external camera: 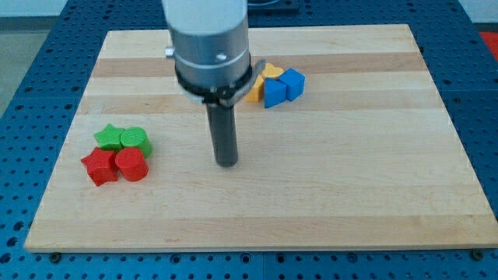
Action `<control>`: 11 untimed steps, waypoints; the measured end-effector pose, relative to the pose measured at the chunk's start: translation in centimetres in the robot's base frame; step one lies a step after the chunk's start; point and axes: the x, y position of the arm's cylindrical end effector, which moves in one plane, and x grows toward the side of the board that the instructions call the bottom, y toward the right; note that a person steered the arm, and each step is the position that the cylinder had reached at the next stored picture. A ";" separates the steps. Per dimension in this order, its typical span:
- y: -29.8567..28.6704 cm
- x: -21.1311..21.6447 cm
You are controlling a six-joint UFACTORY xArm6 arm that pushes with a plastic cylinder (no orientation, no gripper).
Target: Separate red star from red circle
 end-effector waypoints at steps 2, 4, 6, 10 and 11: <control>-10.9 3.5; -15.2 1.6; -19.3 -0.9; -24.7 -10.7; -25.1 -12.0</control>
